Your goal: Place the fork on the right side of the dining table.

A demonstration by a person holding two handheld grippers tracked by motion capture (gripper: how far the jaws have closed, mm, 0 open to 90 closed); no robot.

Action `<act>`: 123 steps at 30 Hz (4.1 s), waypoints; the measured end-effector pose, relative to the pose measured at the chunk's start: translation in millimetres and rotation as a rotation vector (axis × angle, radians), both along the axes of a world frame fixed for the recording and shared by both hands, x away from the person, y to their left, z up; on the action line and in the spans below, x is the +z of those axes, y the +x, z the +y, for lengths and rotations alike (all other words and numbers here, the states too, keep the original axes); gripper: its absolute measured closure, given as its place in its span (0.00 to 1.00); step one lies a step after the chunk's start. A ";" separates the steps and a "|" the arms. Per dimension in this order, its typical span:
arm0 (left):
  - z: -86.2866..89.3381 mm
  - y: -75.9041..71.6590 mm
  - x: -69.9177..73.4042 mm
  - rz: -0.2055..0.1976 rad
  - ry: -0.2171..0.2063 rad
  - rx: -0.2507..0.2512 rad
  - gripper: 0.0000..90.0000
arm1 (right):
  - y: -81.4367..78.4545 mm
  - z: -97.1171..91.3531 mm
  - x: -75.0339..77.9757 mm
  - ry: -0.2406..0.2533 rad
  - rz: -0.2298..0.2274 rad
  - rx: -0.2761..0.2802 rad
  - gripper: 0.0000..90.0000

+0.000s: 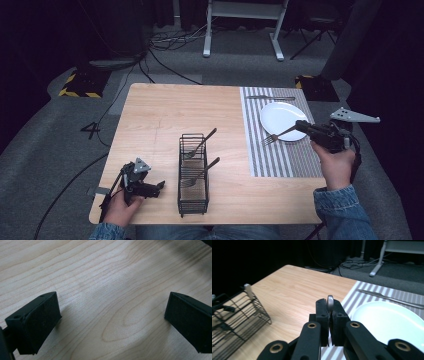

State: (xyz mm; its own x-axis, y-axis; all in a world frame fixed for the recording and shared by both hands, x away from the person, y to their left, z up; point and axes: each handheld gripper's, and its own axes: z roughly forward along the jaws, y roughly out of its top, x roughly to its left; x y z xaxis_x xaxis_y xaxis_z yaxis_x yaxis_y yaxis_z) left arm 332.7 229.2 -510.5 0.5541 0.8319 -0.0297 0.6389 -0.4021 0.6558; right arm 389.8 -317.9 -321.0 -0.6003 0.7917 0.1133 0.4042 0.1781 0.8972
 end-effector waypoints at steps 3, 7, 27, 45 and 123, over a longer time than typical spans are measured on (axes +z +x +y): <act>0.0 0.0 -0.1 0.000 -0.001 0.000 0.00 | 5.8 -4.0 -7.2 -0.001 0.015 -0.019 0.96; -0.1 -0.1 -0.1 0.001 -0.001 0.000 0.00 | 18.1 -12.1 -21.4 0.014 0.046 -0.051 0.96; 0.0 0.0 0.0 0.000 0.000 0.000 0.00 | 32.5 -10.4 -55.4 -0.001 0.117 -0.079 0.96; 0.0 0.0 0.0 0.000 0.000 0.000 0.00 | 46.0 -12.7 -59.0 -0.062 0.172 -0.113 0.90; -0.1 -0.1 -0.1 0.000 0.000 0.000 0.00 | 58.1 -85.9 -133.1 -0.038 0.402 -0.260 0.54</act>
